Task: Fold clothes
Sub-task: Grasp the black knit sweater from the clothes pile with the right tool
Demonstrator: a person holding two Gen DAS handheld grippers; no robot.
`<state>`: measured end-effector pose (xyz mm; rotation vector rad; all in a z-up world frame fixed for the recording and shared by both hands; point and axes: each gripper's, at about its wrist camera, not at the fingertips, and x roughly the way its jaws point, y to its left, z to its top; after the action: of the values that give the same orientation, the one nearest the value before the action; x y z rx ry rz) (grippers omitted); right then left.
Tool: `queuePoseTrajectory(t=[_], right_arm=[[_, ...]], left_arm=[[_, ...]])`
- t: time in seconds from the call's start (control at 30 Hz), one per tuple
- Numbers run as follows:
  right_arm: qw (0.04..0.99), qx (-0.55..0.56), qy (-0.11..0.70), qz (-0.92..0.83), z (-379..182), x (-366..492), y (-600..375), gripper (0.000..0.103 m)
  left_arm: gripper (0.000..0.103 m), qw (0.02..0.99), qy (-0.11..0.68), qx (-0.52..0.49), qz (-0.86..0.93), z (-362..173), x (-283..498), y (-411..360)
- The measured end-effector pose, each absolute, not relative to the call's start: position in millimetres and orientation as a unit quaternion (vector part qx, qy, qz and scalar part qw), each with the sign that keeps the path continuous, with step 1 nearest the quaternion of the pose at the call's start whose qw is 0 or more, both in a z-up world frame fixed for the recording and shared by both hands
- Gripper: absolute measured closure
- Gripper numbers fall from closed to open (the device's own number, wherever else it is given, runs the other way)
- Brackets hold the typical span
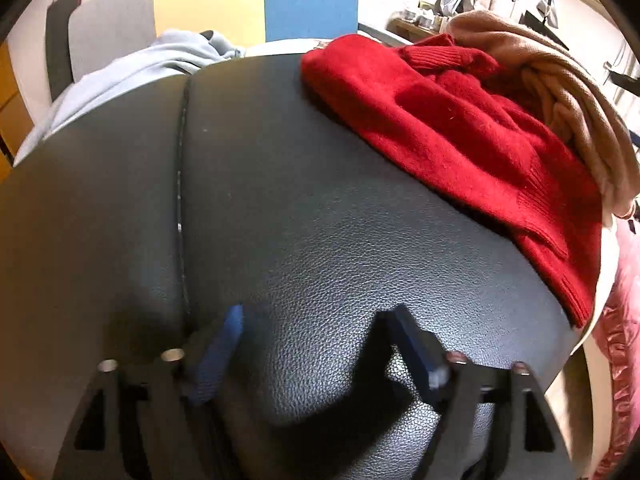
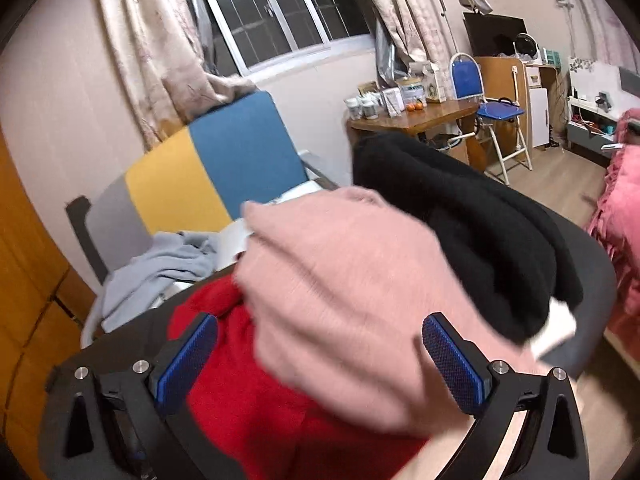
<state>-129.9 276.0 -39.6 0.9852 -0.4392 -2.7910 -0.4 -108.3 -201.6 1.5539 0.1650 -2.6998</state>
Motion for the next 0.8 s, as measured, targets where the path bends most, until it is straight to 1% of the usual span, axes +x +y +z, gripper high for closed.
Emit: queuePoseTrajectory(t=[0.03,0.07,0.1,0.13,0.2,0.27,0.37,0.4,0.53,0.63,0.7,0.8], right_arm=[[0.068,0.335,-0.163,-0.926,-43,-143,285,0.0],[0.07,0.346,-0.197,-0.915,-49,-158,292,0.0],[0.076,0.349,-0.225,-0.906,-52,-169,295,0.0],[0.1,0.348,-0.255,-0.897,-56,-178,293,0.0],[0.176,0.355,-0.258,-0.881,-58,-182,271,0.0],[0.216,0.358,-0.206,-0.885,-50,-170,245,0.0],[0.208,0.326,-0.202,-0.9,-37,-153,255,0.0],[0.192,0.314,-0.2,-0.908,-32,-150,264,0.0],[0.085,0.283,-0.146,-0.944,-15,-166,307,0.0],[0.04,0.303,-0.144,-0.941,-21,-204,335,0.0],[0.014,0.332,-0.152,-0.931,-32,-242,350,0.0],[-0.011,0.372,-0.162,-0.914,-54,-276,368,0.0]], left_arm=[[0.016,0.014,0.048,0.498,-0.866,-203,0,-108],[0.014,0.018,0.048,0.498,-0.866,-200,1,-108],[0.009,0.023,0.058,0.5,-0.864,-202,1,-111],[0.002,0.027,0.069,0.503,-0.861,-204,0,-115],[0.0,0.025,0.088,0.506,-0.858,-205,0,-123],[0.002,0.022,0.108,0.509,-0.854,-207,0,-132],[0.006,0.026,0.125,0.508,-0.852,-208,0,-141],[0.012,0.031,0.124,0.506,-0.853,-207,1,-142],[0.022,0.042,0.121,0.499,-0.857,-203,2,-148],[0.022,0.044,0.132,0.494,-0.858,-196,2,-156],[0.022,0.046,0.13,0.488,-0.862,-189,6,-157],[0.022,0.045,0.128,0.484,-0.864,-183,6,-159]])
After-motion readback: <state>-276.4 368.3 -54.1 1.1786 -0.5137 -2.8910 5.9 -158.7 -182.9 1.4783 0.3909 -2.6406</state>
